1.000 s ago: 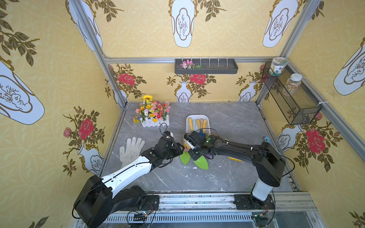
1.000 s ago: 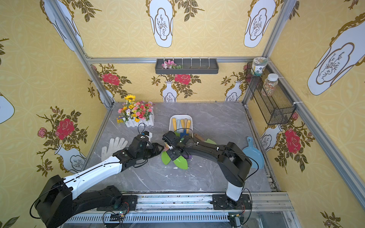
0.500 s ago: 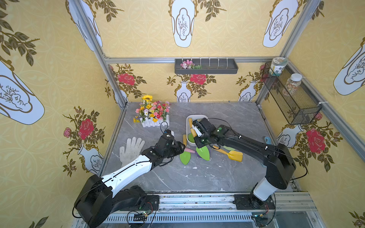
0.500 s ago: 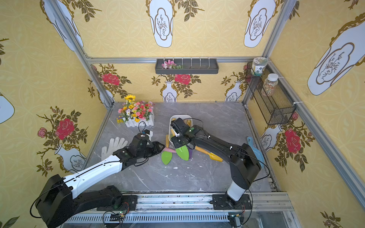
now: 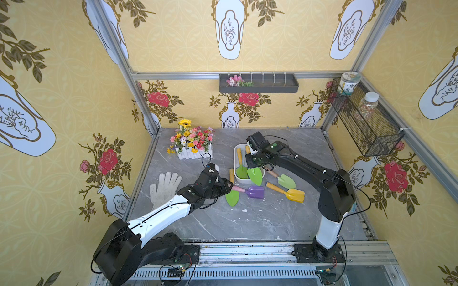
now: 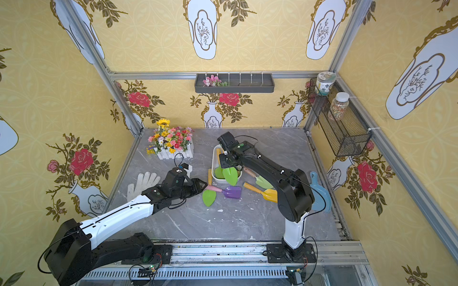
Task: Put the shovel into the storage box
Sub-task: Place the shovel in the storage box.
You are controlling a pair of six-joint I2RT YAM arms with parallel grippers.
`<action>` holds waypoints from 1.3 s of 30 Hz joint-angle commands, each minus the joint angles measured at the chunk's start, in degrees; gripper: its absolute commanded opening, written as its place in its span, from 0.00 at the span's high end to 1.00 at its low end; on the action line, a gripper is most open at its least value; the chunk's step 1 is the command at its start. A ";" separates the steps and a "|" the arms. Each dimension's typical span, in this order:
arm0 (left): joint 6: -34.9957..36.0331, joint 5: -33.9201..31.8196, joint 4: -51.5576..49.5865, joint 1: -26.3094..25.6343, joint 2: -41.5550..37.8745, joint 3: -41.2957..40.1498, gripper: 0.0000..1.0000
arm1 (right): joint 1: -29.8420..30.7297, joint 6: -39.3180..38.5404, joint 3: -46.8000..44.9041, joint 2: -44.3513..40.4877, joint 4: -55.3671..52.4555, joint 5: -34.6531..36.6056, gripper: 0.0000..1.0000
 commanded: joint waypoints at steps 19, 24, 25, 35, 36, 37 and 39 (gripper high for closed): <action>-0.80 0.11 1.16 0.01 -1.92 -2.39 0.56 | -4.90 3.94 12.49 13.67 0.96 8.08 0.78; -0.86 0.02 1.15 0.07 -1.84 -2.46 0.56 | -5.34 3.58 12.68 15.36 1.70 8.59 0.77; -0.86 0.02 1.17 0.05 -1.79 -2.41 0.56 | -5.40 3.55 12.68 15.60 1.78 8.69 0.77; -1.02 0.03 1.23 0.05 -1.65 -2.55 0.56 | -6.28 3.76 12.19 17.29 3.67 8.60 0.77; -1.04 0.02 1.28 0.01 -1.68 -2.59 0.56 | -6.36 3.83 12.32 17.48 3.62 8.60 0.77; -1.04 0.09 1.24 0.03 -1.66 -2.58 0.56 | -6.38 3.80 12.33 17.58 3.64 8.59 0.77; -1.06 0.02 1.28 0.01 -1.74 -2.74 0.56 | -6.37 3.89 12.31 17.80 3.82 8.64 0.77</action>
